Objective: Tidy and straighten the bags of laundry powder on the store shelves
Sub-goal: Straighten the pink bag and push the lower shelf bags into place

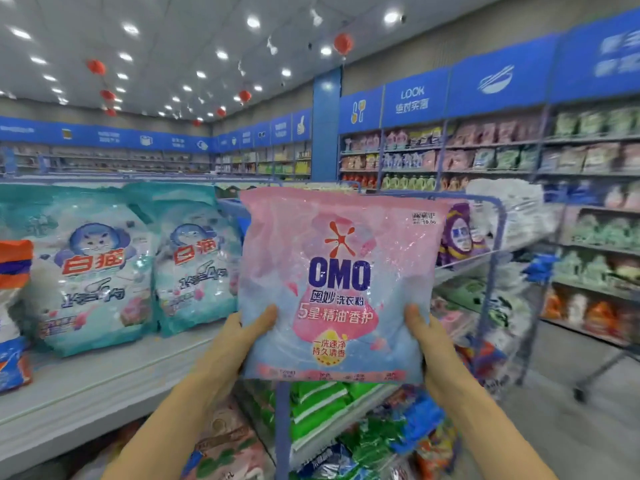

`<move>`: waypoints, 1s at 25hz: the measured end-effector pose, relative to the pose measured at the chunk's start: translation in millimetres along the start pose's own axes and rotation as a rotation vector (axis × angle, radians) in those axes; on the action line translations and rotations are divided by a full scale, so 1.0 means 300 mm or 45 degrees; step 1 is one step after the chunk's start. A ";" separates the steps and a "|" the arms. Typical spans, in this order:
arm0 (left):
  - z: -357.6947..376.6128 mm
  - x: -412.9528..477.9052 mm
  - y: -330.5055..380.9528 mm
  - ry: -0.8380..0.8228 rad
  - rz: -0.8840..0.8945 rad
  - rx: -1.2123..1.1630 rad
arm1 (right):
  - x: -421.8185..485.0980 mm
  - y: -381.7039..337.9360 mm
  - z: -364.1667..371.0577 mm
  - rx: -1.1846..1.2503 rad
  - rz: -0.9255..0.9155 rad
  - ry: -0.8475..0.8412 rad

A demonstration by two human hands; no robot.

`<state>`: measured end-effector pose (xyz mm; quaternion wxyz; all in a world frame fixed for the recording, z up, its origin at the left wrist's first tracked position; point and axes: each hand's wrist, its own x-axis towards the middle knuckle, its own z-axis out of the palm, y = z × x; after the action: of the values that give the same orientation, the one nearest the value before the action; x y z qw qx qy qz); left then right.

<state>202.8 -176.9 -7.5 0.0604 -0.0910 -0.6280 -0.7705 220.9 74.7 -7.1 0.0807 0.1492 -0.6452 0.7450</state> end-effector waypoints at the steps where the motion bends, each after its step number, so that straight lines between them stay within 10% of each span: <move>1: 0.084 0.032 -0.034 -0.012 -0.011 -0.022 | -0.019 -0.007 -0.082 -0.004 -0.002 0.070; 8: 0.843 0.208 -0.256 -0.285 -0.067 -0.012 | -0.053 -0.041 -0.836 0.044 0.122 0.517; 25: 2.319 0.795 -0.803 -0.422 -0.261 -0.082 | 0.213 -0.067 -2.361 -0.059 0.288 0.810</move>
<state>-35.0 558.3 -51.1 -0.1255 -0.1541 -0.6102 -0.7669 83.3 771.2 -54.6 0.1981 -0.1652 -0.6168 0.7437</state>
